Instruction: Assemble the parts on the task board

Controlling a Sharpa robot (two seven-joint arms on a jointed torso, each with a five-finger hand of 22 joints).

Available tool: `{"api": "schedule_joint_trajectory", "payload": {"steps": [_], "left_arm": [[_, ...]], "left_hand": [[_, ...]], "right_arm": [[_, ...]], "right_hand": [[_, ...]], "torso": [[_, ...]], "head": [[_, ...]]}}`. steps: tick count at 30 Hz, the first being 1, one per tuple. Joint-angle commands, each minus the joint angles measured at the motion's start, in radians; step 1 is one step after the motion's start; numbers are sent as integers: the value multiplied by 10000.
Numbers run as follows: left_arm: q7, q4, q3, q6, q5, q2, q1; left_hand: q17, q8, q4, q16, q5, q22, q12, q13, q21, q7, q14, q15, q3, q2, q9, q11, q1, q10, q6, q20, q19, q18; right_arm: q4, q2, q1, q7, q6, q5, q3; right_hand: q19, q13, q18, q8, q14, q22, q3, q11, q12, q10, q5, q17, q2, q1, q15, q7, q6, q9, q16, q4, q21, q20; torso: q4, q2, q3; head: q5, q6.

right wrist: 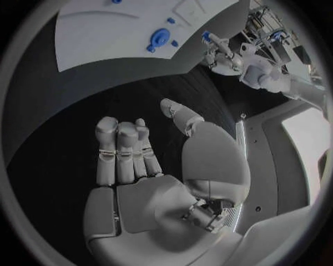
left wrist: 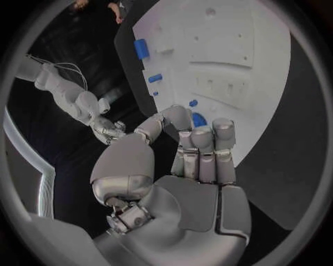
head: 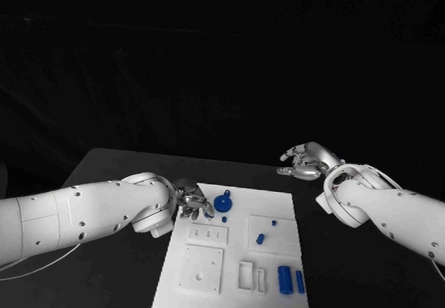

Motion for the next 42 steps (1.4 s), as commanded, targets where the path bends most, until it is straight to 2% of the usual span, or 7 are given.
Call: {"api": "schedule_joint_trajectory", "payload": {"steps": [1, 7, 8, 9, 16, 30, 42], "left_arm": [[-300, -85, 7, 235, -1155, 103, -79], [-286, -288, -5, 269, -1496, 274, -297], [-269, -347, -5, 244, -1540, 316, -340], [-262, -392, -5, 242, -1561, 346, -369], [-291, -606, -33, 153, -2289, 495, -627], [-162, -996, -33, 218, -2290, 764, -973], [-134, -1037, -30, 264, -2356, 844, -993]], "left_hand": [[15, 74, 51, 144, -55, 219, 276, 141, 122, -746, 586, -518, 48, 103, 833, -110, -135, -20, 836, -1000, 114, 152], [33, 201, 126, 466, -24, 204, 887, 413, 383, -877, 812, -653, 74, 185, 1001, -243, -288, -103, 1064, -1082, 333, 239], [27, 205, 124, 487, -18, 201, 946, 435, 404, -884, 820, -663, 85, 189, 1018, -250, -300, -130, 1069, -1086, 345, 251], [22, 207, 121, 501, -10, 199, 987, 449, 419, -889, 825, -668, 95, 194, 1031, -254, -306, -149, 1073, -1088, 353, 259], [-38, 264, 79, 638, 265, 187, 1342, 536, 593, -938, 921, -719, 170, 229, 1166, -304, -355, -268, 1161, -1103, 490, 348], [-90, 379, 118, 824, 574, 174, 1692, 555, 749, -1003, 968, -780, 228, 351, 1335, -365, -562, -362, 1290, -1086, 562, 432], [-120, 401, 143, 866, 509, 166, 1777, 532, 782, -1010, 957, -788, 238, 407, 1378, -372, -674, -395, 1279, -1080, 556, 452]], "right_arm": [[-295, 143, 116, 500, -16, 1012, 69], [-692, 406, 294, 562, 35, 1092, 147], [-718, 437, 295, 551, 50, 1092, 162], [-727, 456, 296, 543, 61, 1092, 169], [-657, 495, 298, 534, 122, 1092, 193], [-564, 505, 298, 456, 238, 1087, 197], [-542, 526, 298, 432, 271, 1074, 198]], "right_hand": [[-15, -25, 988, 24, -82, 97, -94, 26, 66, -79, 303, -18, 134, -13, -16, 139, -150, 12, -69, -23, -39, 45], [-15, -72, 988, 35, -82, 107, -223, 23, 97, -97, 657, -35, 254, 2, -19, 137, -147, 14, -72, -133, -61, 65], [-15, -78, 988, 35, -83, 108, -237, 24, 102, -99, 694, -37, 265, 1, -19, 137, -149, 13, -73, -146, -66, 68], [-16, -87, 988, 35, -83, 109, -256, 24, 106, -103, 742, -40, 277, -4, -18, 138, -152, 11, -73, -161, -71, 71], [-11, -131, 988, 36, -87, 121, -359, 29, 145, -117, 988, -53, 327, -33, -14, 142, -158, 5, -71, -245, -90, 87], [4, -150, 988, 38, -79, 133, -453, 30, 211, -110, 1172, -58, 355, -96, -13, 143, -158, -2, -55, -280, -98, 95], [7, -155, 988, 42, -78, 136, -472, 29, 225, -114, 1195, -59, 367, -109, -13, 142, -152, -2, -52, -286, -100, 95]], "torso": [[-36, 2, 29], [6, 6, 35], [123, -3, 21], [181, -7, 22], [145, 4, 3], [168, -12, -14], [179, -13, 5]], "head": [[59, -52], [69, -147], [-43, -174], [-98, -187], [-88, -262], [-160, -350], [-213, -381]]}}
